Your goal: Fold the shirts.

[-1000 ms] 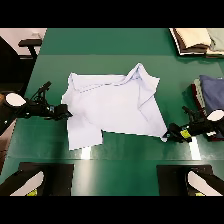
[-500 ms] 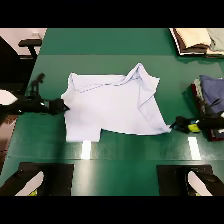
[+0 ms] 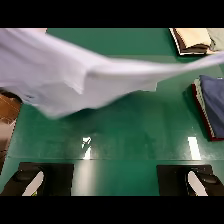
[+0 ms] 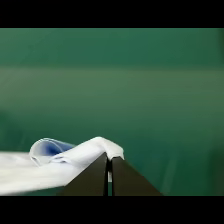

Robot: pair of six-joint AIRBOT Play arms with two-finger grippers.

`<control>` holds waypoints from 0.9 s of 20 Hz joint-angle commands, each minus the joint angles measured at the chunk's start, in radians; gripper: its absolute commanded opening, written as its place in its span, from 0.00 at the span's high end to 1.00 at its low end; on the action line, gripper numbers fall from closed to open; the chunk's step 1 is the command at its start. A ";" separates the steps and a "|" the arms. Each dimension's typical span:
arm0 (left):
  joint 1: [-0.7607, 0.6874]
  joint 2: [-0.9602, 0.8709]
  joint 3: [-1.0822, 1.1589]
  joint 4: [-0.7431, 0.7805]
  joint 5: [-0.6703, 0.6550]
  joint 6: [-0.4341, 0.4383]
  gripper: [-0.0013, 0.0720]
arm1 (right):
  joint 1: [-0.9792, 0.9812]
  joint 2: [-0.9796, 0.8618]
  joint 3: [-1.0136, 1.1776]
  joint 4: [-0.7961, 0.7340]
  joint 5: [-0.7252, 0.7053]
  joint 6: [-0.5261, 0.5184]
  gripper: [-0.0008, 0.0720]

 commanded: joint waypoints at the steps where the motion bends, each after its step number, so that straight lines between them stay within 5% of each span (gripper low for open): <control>1: 0.000 0.011 0.333 0.065 0.040 -0.049 0.96 | 0.000 -0.028 0.301 -0.066 0.016 0.002 0.97; 5: 0.000 0.011 0.481 0.090 0.139 -0.053 0.96 | -0.003 -0.097 0.583 -0.162 0.107 0.063 0.97; 8: 0.000 -0.012 0.470 0.201 0.092 -0.105 0.96 | -0.002 -0.153 0.683 -0.182 0.160 0.085 0.97; 15: 0.000 -0.233 -0.004 0.237 -0.226 -0.125 0.95 | 0.000 -0.349 0.273 -0.175 0.262 0.142 0.97; 18: 0.000 -0.397 -0.233 0.185 -0.207 -0.090 0.95 | 0.053 -0.531 0.139 -0.185 0.258 0.140 0.97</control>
